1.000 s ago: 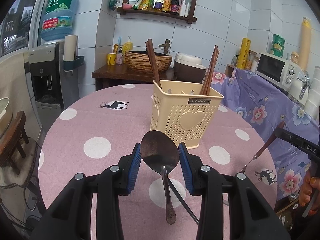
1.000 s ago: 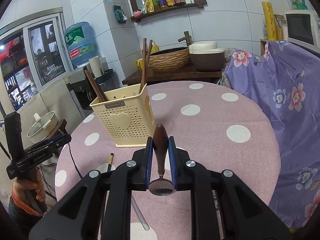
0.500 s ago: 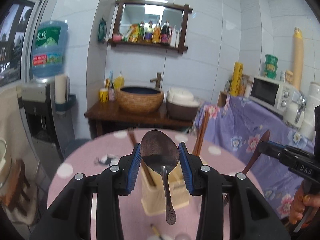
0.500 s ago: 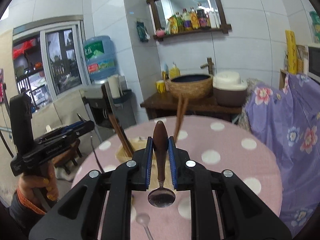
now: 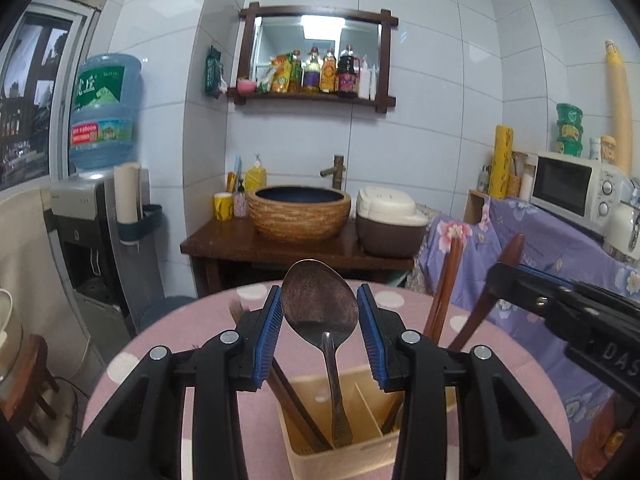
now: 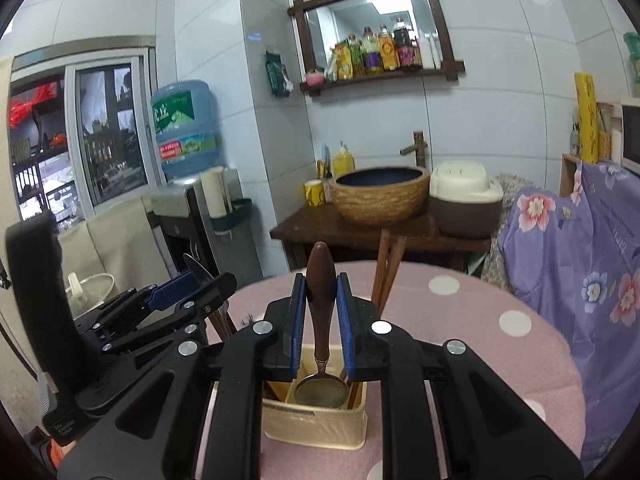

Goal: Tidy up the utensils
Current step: 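Lower both spoons into the holder and open both tools, then withdraw both open tools toward the black chopstick and clear plastic spoon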

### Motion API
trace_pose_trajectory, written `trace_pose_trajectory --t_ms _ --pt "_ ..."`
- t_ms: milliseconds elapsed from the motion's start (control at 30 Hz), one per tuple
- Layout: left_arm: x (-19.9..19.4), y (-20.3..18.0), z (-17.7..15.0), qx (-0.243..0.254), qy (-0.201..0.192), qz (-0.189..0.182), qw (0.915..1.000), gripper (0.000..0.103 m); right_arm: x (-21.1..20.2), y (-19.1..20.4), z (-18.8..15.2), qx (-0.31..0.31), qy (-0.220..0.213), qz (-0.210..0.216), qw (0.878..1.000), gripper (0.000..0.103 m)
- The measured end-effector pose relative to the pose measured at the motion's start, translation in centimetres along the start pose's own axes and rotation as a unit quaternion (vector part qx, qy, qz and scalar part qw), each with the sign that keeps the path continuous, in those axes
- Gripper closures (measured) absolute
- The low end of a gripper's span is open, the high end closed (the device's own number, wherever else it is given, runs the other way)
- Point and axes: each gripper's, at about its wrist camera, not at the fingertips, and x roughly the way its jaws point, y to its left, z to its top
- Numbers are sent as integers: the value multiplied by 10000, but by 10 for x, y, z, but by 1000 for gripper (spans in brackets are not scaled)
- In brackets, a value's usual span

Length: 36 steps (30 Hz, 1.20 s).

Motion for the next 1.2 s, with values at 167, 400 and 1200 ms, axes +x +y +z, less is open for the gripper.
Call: trace_pose_trajectory --t_ms 167,400,1200 --pt "3 3 -25 -20 201 -85 9998 65 17 -8 -29 61 332 -4 9994 87" --pt "14 2 -46 48 544 -198 9983 65 26 -8 -48 9 493 18 9988 87" --pt "-67 48 -162 -555 1637 -142 9849 8 -16 46 -217 -1833 2005 160 9623 47"
